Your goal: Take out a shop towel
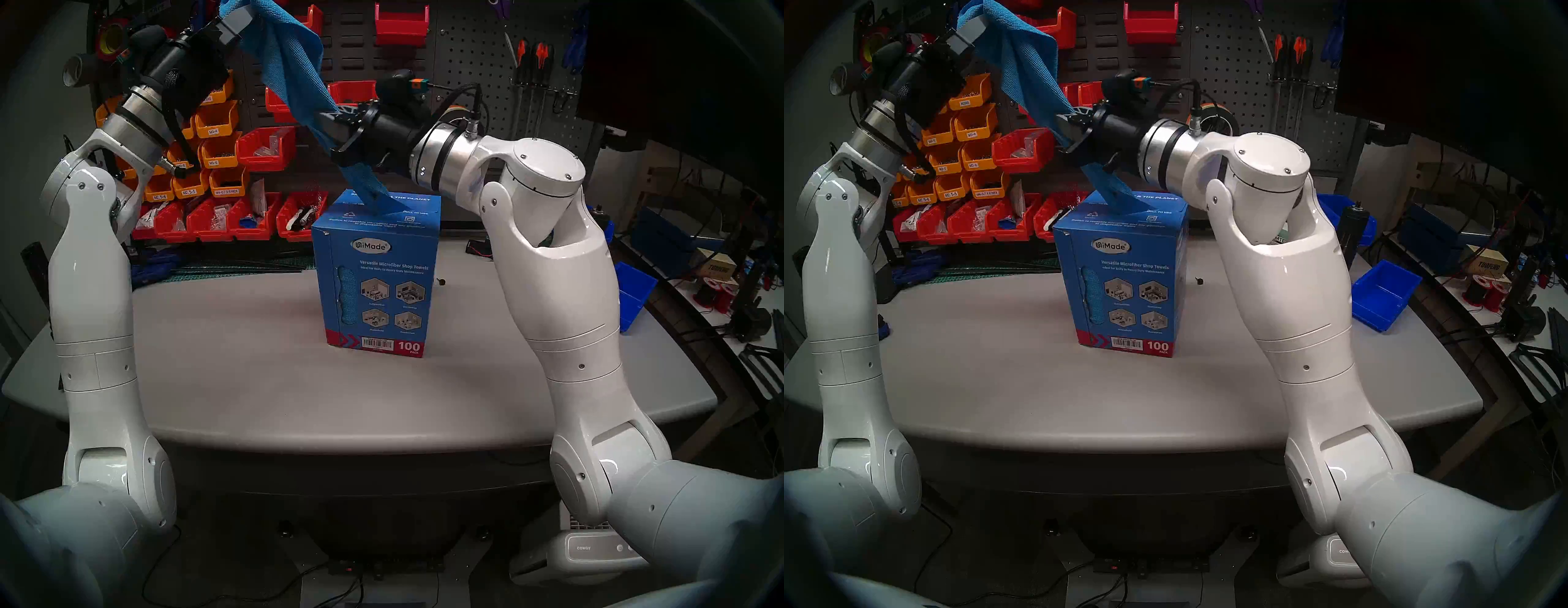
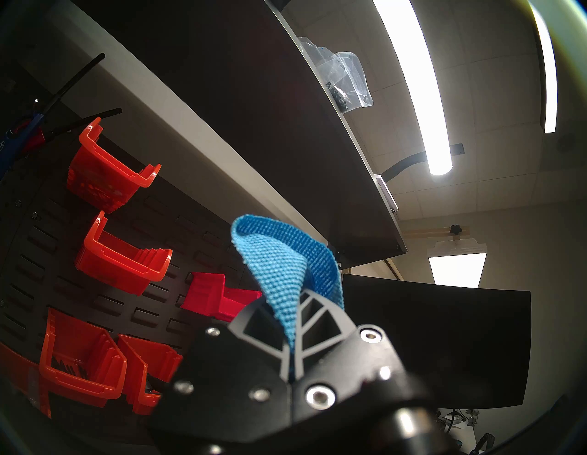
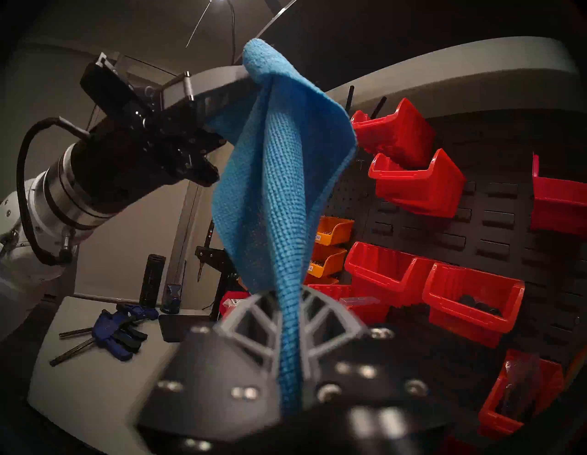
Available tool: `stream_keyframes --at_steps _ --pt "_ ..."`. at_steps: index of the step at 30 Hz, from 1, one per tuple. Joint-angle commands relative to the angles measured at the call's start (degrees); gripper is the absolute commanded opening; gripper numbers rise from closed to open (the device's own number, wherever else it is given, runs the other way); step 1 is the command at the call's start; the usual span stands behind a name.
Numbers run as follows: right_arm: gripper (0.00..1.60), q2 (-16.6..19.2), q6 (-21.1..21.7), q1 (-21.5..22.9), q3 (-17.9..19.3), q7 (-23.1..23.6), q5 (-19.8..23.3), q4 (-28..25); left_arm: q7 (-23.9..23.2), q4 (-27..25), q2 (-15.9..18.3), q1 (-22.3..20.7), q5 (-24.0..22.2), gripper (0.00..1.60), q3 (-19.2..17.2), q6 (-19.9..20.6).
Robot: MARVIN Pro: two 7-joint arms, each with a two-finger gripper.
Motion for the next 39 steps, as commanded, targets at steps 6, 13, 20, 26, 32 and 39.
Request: stream_keyframes --at_steps 6,13,20,26,32,39 --pt "0.0 -1.7 -0.6 1.8 0.4 -0.8 0.1 -0.8 0.1 -1.0 -0.1 -1.8 -0.2 0.0 -0.5 -0.6" --pt "0.0 -1.3 -0.6 1.2 0.8 -1.1 0.0 -1.1 0.2 -1.0 -0.1 -1.8 -0.2 0.0 -0.5 -0.6" --pt "0.0 -1.0 -0.6 0.7 1.1 -1.3 0.1 -1.5 0.2 -1.0 -0.1 -1.8 -0.2 0.0 -0.5 -0.6" --pt "0.0 -0.9 -0.8 0.5 1.5 -1.2 0.2 -1.5 0.2 -1.0 -0.1 -1.8 -0.2 0.0 -0.5 -0.6" --pt "0.0 -0.9 -0.8 0.4 1.9 -1.3 0.2 -1.4 0.2 -1.0 -0.1 -1.8 -0.2 0.0 -0.5 -0.6" --pt "0.0 -1.0 -0.9 0.3 2.2 -1.2 0.2 -1.1 0.2 -1.0 -0.1 -1.8 -0.2 0.0 -0.5 -0.6"
